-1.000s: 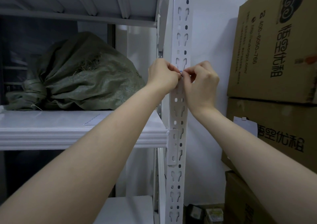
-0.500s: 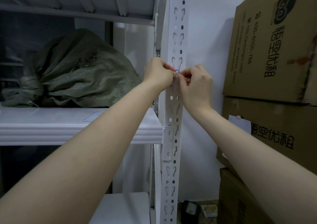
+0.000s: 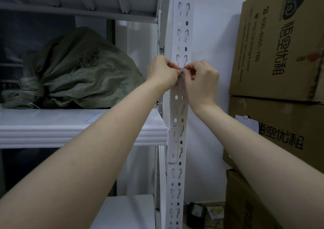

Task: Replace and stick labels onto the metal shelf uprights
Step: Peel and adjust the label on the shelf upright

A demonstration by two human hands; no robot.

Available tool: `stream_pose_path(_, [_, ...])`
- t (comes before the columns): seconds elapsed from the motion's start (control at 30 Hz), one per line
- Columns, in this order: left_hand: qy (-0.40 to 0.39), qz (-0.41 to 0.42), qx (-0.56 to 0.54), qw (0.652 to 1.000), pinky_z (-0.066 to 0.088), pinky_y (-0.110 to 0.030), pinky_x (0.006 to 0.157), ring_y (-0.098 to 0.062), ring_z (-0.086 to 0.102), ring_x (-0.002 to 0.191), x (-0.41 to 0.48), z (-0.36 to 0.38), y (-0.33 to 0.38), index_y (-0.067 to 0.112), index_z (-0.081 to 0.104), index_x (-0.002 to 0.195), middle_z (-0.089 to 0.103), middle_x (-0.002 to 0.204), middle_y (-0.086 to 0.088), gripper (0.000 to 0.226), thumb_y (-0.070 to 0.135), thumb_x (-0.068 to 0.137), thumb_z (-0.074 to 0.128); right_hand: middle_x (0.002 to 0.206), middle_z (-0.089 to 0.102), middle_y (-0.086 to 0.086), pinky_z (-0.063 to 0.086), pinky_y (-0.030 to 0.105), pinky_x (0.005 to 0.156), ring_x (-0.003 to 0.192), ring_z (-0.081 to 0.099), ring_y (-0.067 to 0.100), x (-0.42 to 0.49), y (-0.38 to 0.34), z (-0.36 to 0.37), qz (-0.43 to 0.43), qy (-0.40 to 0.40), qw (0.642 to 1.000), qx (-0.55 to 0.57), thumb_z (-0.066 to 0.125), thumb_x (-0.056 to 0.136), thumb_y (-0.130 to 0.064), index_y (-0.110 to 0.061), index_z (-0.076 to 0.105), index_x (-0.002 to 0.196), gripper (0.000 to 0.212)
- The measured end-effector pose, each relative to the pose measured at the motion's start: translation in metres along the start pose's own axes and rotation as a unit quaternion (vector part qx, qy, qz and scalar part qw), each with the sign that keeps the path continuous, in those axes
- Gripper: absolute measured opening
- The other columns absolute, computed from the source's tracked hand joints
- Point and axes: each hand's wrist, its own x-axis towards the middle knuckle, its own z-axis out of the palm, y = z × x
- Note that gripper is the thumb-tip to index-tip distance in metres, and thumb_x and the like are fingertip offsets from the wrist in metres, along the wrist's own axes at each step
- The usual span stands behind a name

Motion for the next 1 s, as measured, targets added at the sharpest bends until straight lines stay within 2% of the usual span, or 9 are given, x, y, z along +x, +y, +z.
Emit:
stream_pose_path(0.13, [-0.005, -0.005, -0.005, 1.000, 0.062, -0.038, 0.072, -0.023, 0.069, 0.070, 0.000, 0.001, 0.000, 0.010, 0.069, 0.067, 0.068, 0.072, -0.010, 0.020, 0.000, 0.084, 0.064, 0.090, 0.066, 0.006, 0.046, 0.034, 0.071, 0.079, 0.059, 0.023, 0.006, -0.003, -0.004, 0.006, -0.041, 0.999, -0.036, 0.057, 0.088, -0.018, -0.011, 0.069, 0.086, 0.013])
stream_pose_path(0.23, [0.006, -0.011, -0.001, 1.000, 0.061, -0.039, 0.076, -0.025, 0.071, 0.077, 0.000, 0.001, 0.001, 0.010, 0.071, 0.071, 0.071, 0.077, -0.012, 0.014, 0.003, 0.082, 0.066, 0.096, 0.064, 0.007, 0.048, 0.040, 0.077, 0.086, 0.059, 0.025, 0.005, -0.007, -0.007, 0.014, -0.094, 0.994, -0.055, 0.053, 0.092, -0.022, -0.010, 0.065, 0.091, 0.016])
stream_pose_path(0.3, [0.010, -0.014, -0.001, 1.000, 0.061, -0.039, 0.077, -0.026, 0.071, 0.080, -0.003, 0.001, 0.003, 0.009, 0.070, 0.071, 0.071, 0.080, -0.013, 0.014, 0.002, 0.082, 0.066, 0.095, 0.064, 0.008, 0.047, 0.038, 0.076, 0.086, 0.058, 0.025, 0.002, -0.006, -0.010, 0.005, -0.108, 0.993, -0.043, 0.053, 0.092, -0.021, -0.010, 0.064, 0.092, 0.016])
stream_pose_path(0.4, [0.008, -0.018, 0.002, 1.000, 0.062, -0.037, 0.073, -0.028, 0.072, 0.079, -0.006, 0.000, 0.007, 0.011, 0.067, 0.066, 0.069, 0.077, -0.011, 0.022, -0.001, 0.084, 0.065, 0.086, 0.067, 0.008, 0.046, 0.036, 0.072, 0.080, 0.060, 0.025, 0.000, -0.002, -0.014, 0.020, -0.079, 0.997, 0.003, 0.056, 0.090, -0.016, -0.008, 0.062, 0.096, 0.012])
stream_pose_path(0.5, [0.004, -0.022, -0.002, 1.000, 0.062, -0.037, 0.069, -0.029, 0.073, 0.075, -0.006, -0.001, 0.008, 0.010, 0.065, 0.064, 0.068, 0.075, -0.010, 0.024, -0.002, 0.086, 0.065, 0.082, 0.069, 0.007, 0.049, 0.037, 0.076, 0.080, 0.063, 0.025, 0.000, -0.002, -0.012, 0.041, -0.061, 0.997, 0.012, 0.059, 0.089, -0.016, -0.008, 0.062, 0.101, 0.015])
stream_pose_path(0.7, [0.004, -0.014, -0.003, 1.000, 0.062, -0.037, 0.072, -0.024, 0.072, 0.075, -0.004, 0.000, 0.004, 0.013, 0.066, 0.064, 0.068, 0.073, -0.008, 0.024, 0.001, 0.085, 0.066, 0.080, 0.071, 0.007, 0.049, 0.037, 0.072, 0.075, 0.063, 0.026, -0.001, 0.000, -0.008, 0.018, -0.045, 0.999, -0.004, 0.060, 0.088, -0.019, -0.012, 0.070, 0.089, 0.012])
stream_pose_path(0.87, [0.005, -0.008, -0.002, 1.000, 0.062, -0.037, 0.074, -0.023, 0.072, 0.077, -0.002, 0.000, 0.002, 0.011, 0.069, 0.068, 0.070, 0.076, -0.010, 0.019, 0.003, 0.085, 0.067, 0.081, 0.073, 0.004, 0.050, 0.035, 0.070, 0.074, 0.064, 0.022, -0.003, -0.003, -0.005, 0.026, -0.021, 0.999, 0.004, 0.061, 0.088, -0.025, -0.015, 0.073, 0.090, 0.015])
stream_pose_path(1.0, [0.003, -0.005, -0.006, 1.000, 0.062, -0.036, 0.072, -0.023, 0.072, 0.078, -0.004, 0.000, 0.002, 0.012, 0.067, 0.065, 0.070, 0.078, -0.011, 0.022, 0.001, 0.084, 0.066, 0.080, 0.072, 0.003, 0.053, 0.039, 0.068, 0.075, 0.065, 0.023, -0.006, -0.006, 0.001, 0.047, 0.000, 0.999, 0.004, 0.060, 0.087, -0.028, -0.019, 0.072, 0.090, 0.015])
